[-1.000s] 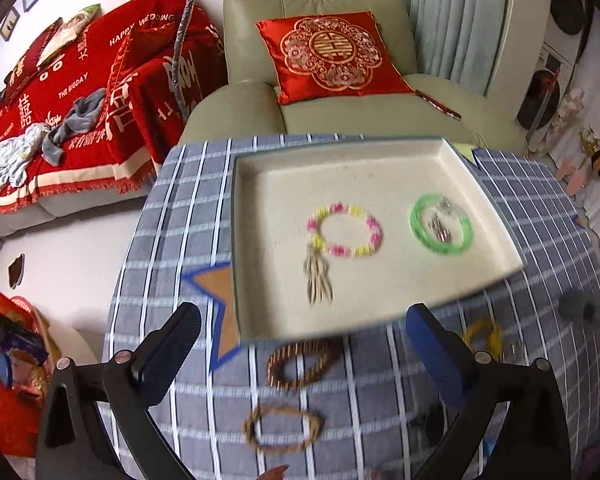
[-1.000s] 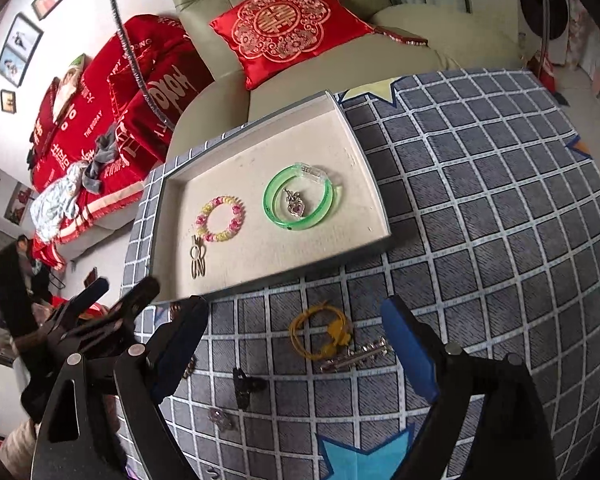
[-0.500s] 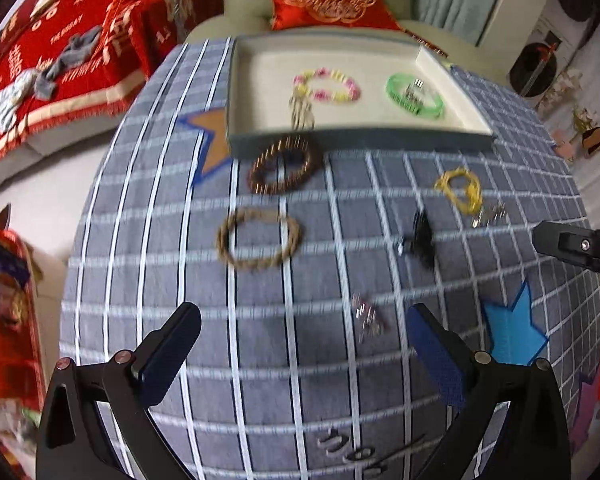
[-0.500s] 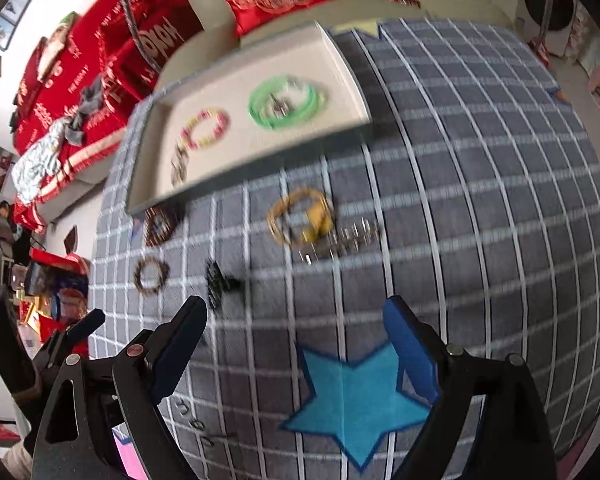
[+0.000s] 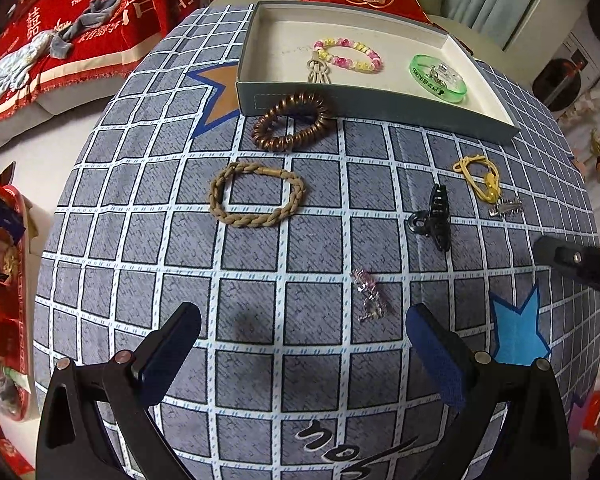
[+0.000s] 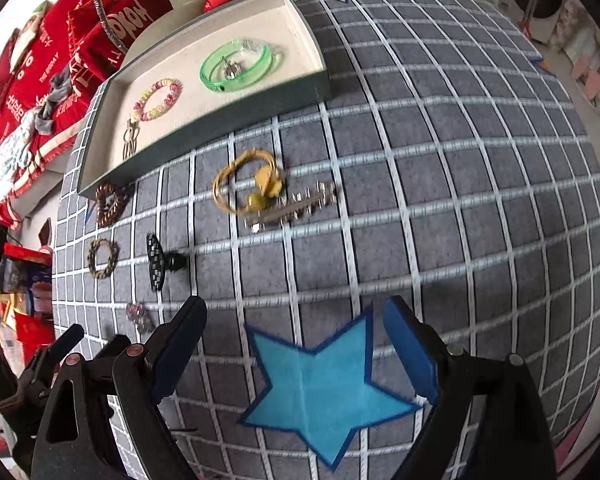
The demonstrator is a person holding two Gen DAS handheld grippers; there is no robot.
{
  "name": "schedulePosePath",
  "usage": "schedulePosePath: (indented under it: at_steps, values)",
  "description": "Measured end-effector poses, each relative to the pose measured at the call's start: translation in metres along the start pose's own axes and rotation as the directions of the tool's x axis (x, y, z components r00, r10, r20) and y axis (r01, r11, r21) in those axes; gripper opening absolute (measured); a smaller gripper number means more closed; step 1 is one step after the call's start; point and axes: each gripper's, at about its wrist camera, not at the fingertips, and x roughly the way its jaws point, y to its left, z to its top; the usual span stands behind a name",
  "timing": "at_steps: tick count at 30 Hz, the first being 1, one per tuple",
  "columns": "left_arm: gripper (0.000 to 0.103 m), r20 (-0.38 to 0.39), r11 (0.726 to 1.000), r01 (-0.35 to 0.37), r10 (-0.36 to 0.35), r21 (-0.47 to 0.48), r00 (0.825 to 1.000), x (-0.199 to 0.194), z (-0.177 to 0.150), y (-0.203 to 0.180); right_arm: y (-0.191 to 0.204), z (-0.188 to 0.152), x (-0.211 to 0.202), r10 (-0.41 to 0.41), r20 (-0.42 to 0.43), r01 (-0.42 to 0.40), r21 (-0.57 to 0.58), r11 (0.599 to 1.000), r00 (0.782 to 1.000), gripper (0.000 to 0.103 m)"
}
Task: Organize jewelry
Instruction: 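Move both tools back over the remaining jewelry on the table, then grasp the small silver charm with the left tool while the right tool grasps the yellow hair tie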
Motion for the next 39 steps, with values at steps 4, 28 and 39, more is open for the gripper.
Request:
schedulePosePath:
  at_steps: [4,28,39]
  values:
    - [0.103,0.002,1.0,-0.003,0.003,-0.003,1.0,0.006,0.005,-0.003,0.008,0.018,0.005,-0.014,0.012,0.015,-0.047,0.999,1.0,0.092]
    - [0.07,0.013,0.995,-0.041,0.04,0.091,0.999,0.033,0.021,-0.053,0.072,0.061,0.057,-0.146,0.045,0.153,-0.342,0.927,0.988,0.057]
    - [0.03,0.025,0.992,0.083,-0.085,0.095,0.996,0.027,0.027,-0.058,0.059,0.059,0.041,-0.079,0.053,0.09,-0.275,0.957,0.995,0.02]
